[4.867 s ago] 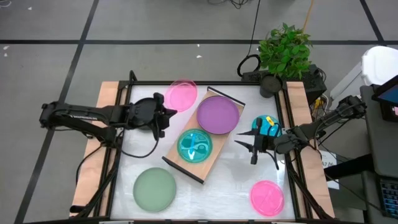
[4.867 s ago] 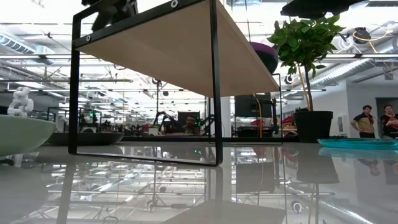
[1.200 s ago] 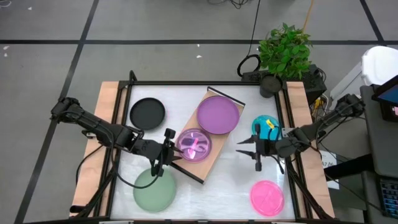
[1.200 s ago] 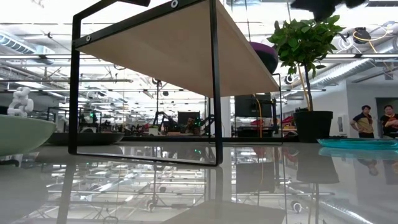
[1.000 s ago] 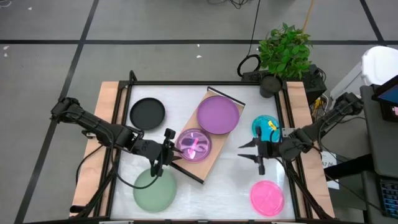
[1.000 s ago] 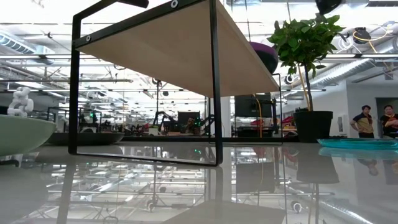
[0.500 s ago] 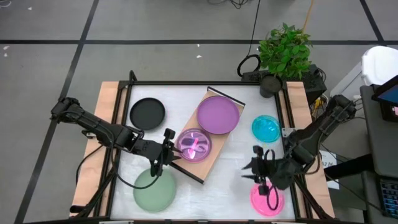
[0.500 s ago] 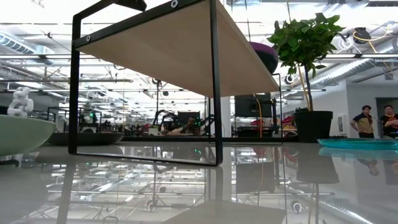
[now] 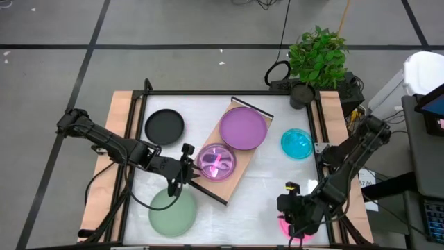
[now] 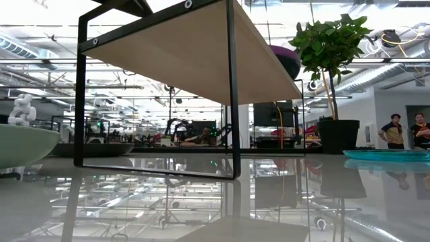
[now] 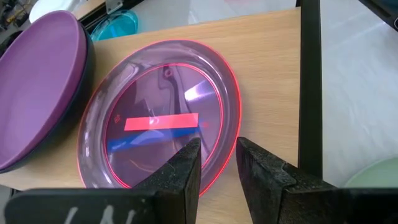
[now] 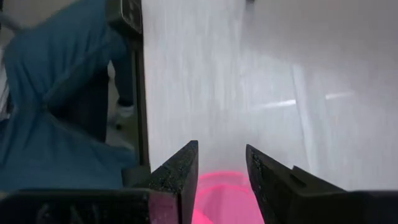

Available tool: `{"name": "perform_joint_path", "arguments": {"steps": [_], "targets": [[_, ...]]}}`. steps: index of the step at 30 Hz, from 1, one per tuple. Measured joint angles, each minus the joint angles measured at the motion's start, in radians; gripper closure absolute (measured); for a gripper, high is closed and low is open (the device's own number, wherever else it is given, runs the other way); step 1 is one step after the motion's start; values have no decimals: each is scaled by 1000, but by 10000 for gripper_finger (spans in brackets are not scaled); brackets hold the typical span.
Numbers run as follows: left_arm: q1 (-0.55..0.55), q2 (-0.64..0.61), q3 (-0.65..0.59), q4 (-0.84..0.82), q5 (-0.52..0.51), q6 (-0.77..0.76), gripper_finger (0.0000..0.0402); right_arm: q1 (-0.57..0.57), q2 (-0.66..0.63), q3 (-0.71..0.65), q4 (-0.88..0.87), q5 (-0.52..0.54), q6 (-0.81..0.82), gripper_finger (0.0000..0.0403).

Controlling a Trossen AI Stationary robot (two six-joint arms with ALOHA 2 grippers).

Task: Place and stack plates onto a shelf
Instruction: Stack the small transparent pink plate on top of the small transparent pink plate

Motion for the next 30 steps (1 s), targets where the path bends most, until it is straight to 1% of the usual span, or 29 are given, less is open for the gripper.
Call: {"name": "perform_joint_path", "arguments": {"steps": [5, 11, 14, 19, 23, 28, 30], "targets": [[0, 0, 0, 0, 0, -1, 293, 14, 12, 0, -56, -62, 15, 287], [0, 0, 0, 1, 0, -3, 293, 17, 11, -15, -134, -62, -39, 287], [0, 0, 0, 1, 0, -11, 293, 17, 11, -52, -140, -95, -50, 287], [0, 0, 0, 1, 0, -28, 293, 17, 11, -123, -140, -187, 7, 287], [0, 0, 0, -1, 0, -45, 293, 18, 11, -194, -139, -224, 49, 287], [-2, 0, 0, -12, 17, -60, 293, 17, 10, -280, -131, -290, 56, 287], [-2, 0, 0, -14, 18, -60, 293, 17, 3, -305, -126, -297, 59, 287]]}}
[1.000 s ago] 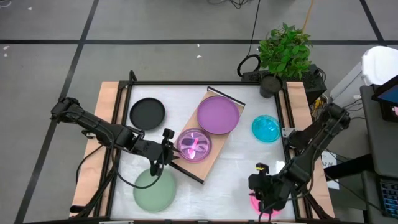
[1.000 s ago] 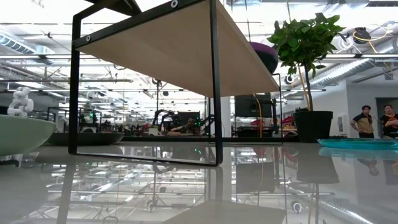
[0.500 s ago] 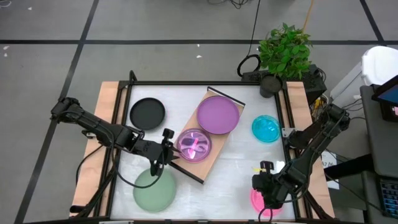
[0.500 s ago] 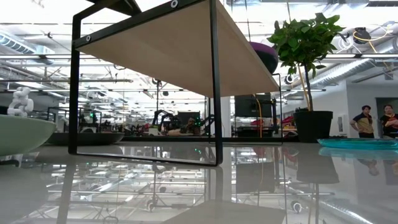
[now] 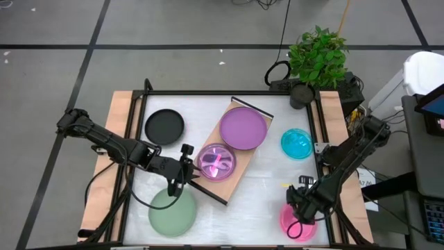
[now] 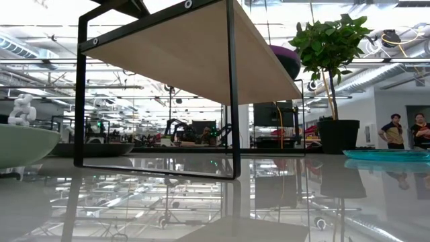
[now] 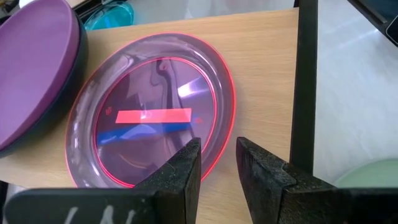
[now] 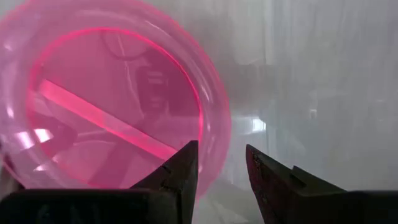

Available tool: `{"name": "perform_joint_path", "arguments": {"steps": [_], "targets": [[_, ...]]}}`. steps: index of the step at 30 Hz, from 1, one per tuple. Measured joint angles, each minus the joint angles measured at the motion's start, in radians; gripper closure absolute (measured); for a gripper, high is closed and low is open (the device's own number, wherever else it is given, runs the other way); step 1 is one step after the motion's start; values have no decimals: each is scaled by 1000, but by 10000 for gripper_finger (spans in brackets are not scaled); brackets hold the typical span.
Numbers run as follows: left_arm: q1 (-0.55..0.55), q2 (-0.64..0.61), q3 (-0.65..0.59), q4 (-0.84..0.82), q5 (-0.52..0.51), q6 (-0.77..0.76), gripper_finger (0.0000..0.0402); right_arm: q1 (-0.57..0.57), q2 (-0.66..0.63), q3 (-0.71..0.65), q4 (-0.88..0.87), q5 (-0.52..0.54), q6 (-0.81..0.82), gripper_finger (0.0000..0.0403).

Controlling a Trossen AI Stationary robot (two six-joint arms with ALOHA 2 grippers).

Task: Place and stack plates onto a shelf
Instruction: Stack the small transparent pink plate on top of the small transparent pink plate

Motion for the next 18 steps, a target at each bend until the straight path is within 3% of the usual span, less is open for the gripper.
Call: {"name": "perform_joint_path", "arguments": {"steps": [18], "targets": [[1, 0, 0, -7, 1, -11, 293, 0, -213, -294, 327, -1, 167, 287]]}}
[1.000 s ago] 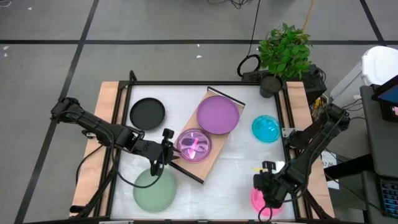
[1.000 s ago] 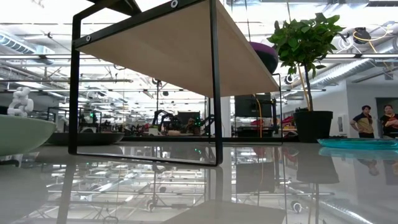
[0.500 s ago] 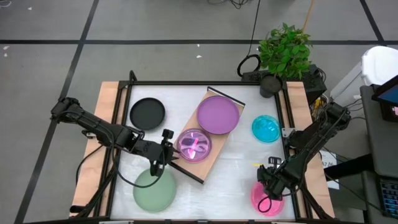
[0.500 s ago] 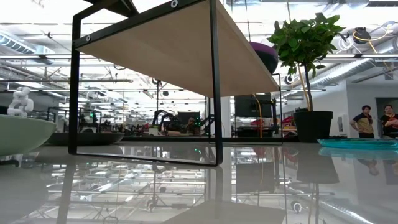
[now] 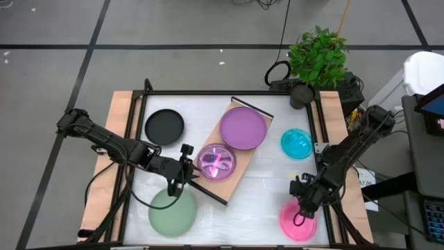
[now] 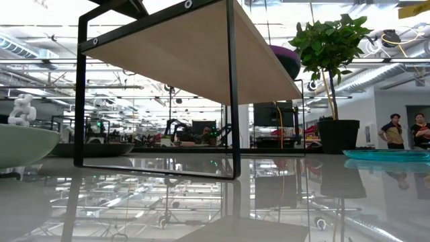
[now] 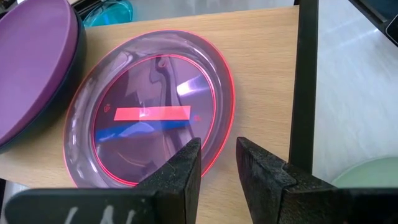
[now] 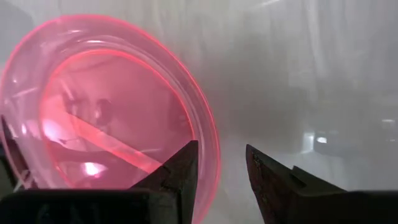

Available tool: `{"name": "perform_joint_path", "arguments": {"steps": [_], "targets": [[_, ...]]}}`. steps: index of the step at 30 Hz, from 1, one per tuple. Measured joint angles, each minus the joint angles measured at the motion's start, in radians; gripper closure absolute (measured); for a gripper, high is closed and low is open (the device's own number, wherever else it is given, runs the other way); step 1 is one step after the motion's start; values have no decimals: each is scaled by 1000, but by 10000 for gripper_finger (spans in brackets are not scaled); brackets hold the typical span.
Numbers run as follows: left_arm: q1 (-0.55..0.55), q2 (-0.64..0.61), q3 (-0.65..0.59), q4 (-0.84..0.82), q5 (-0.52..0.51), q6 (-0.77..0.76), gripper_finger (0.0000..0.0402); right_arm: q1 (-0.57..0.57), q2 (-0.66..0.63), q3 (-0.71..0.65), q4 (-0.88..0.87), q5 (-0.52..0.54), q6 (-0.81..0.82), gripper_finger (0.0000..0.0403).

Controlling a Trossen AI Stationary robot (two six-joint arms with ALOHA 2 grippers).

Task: Place and stack plates onto a shelf
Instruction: Stack the small transparent pink plate on top of the small transparent pink plate

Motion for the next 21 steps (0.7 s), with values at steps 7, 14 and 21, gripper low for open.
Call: {"name": "perform_joint_path", "arguments": {"steps": [7, 14, 21], "targets": [[0, 0, 0, 0, 0, -1, 293, 0, -25, -64, 96, -51, 22, 293], [0, 0, 0, -1, 0, -3, 293, 0, -25, -100, 161, -55, 40, 346], [0, 0, 0, -1, 0, -3, 293, 0, -25, -100, 198, -105, 31, 398]]}}
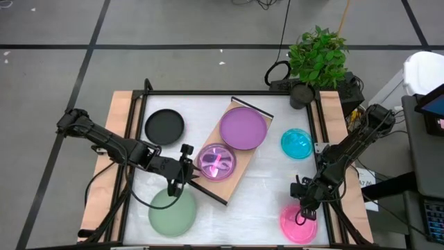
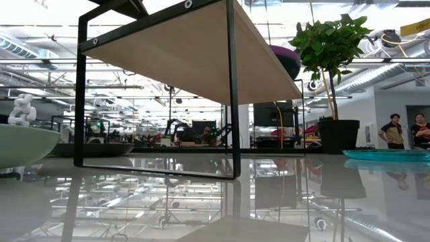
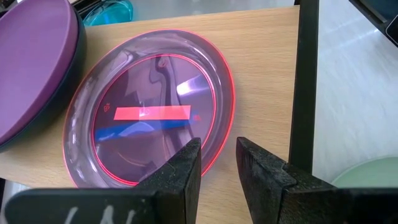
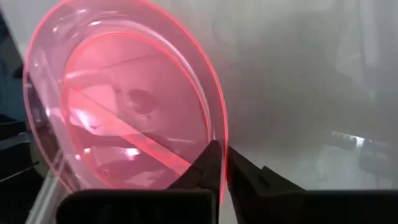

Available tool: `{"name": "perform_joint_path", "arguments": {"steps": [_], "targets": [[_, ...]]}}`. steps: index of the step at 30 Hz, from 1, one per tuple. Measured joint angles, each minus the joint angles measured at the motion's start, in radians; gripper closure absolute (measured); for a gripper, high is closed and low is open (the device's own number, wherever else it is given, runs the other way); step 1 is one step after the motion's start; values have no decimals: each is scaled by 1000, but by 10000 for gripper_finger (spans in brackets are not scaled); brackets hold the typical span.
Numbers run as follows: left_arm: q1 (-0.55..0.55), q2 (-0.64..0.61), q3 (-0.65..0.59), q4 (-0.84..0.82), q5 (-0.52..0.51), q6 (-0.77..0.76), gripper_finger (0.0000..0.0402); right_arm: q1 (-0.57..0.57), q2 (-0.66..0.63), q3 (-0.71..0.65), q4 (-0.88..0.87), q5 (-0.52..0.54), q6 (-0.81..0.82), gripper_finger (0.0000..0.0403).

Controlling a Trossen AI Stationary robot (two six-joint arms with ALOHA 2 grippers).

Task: Place and stack plates onto a shelf
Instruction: Stack the small transparent pink plate on top of the small transparent pink plate

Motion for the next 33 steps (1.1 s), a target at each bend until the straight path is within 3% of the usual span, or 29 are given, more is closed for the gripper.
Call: {"name": "perform_joint_path", "arguments": {"steps": [14, 23, 28, 33], "targets": [[0, 0, 0, 0, 0, 0, 293, -1, -65, 0, 69, 18, 32, 402], [0, 0, 0, 0, 0, 1, 293, -20, -142, 0, 62, 157, 91, 403], [0, 0, 0, 0, 0, 1, 293, -52, -185, 0, 61, 183, 116, 403], [0, 0, 0, -4, 0, 13, 293, -99, -232, 1, 74, 291, 140, 403]]}}
